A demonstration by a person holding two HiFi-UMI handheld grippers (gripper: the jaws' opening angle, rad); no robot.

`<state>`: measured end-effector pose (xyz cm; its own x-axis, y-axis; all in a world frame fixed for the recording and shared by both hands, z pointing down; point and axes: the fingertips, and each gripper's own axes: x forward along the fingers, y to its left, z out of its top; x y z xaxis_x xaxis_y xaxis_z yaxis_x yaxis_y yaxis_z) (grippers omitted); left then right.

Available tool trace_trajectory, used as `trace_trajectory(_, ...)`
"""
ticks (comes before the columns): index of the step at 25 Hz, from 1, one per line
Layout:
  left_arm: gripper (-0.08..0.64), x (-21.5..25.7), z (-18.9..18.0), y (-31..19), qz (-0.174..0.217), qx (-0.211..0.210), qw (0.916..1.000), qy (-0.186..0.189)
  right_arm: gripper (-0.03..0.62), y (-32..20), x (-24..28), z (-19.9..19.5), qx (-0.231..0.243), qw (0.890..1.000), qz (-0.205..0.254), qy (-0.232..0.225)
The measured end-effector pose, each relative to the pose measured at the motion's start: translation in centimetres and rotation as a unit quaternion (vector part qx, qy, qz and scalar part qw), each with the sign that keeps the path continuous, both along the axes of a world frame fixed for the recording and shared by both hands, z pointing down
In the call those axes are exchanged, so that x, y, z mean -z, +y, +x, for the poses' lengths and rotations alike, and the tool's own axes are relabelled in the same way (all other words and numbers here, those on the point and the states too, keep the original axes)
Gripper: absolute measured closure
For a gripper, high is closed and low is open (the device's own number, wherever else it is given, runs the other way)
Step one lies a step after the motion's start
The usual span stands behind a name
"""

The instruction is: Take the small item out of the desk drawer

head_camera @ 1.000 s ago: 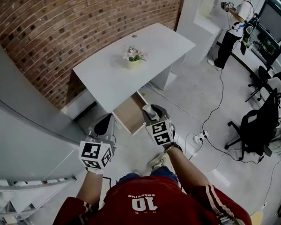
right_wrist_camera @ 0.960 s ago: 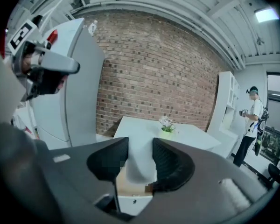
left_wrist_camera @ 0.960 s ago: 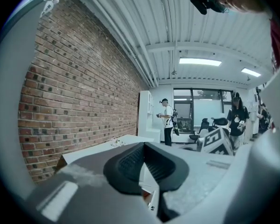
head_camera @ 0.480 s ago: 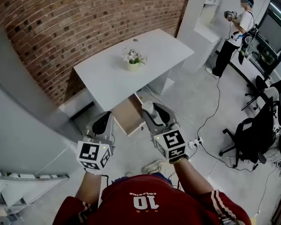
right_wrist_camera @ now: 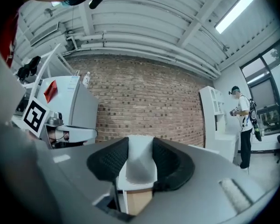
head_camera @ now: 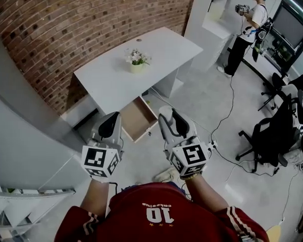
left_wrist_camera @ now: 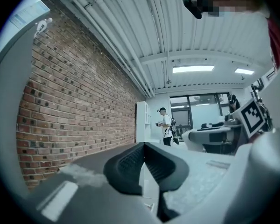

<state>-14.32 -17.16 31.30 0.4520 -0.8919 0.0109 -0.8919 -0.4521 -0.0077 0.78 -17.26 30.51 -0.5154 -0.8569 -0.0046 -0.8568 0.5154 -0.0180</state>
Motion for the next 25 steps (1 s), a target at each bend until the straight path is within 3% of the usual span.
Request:
trace_trajectory(9,0.560,0.7,1.2,0.0,0.007,-0.003,1.0000,0.002,0.431,0.4,0.6,2.9,-0.056,0.998,0.010,-0.016)
trace_trajectory(18,0.560,0.8,-0.7,0.4,0.008,0.023,0.9997,-0.002,0.434,0.0,0.3,3.1,-0.073,0.997,0.009,0.002)
trace_trajectory(25,0.560,0.4,-0.8,0.6,0.005,0.019,0.9998,-0.001,0.434,0.0,0.0,3.0,-0.072,0.997,0.004,0.002)
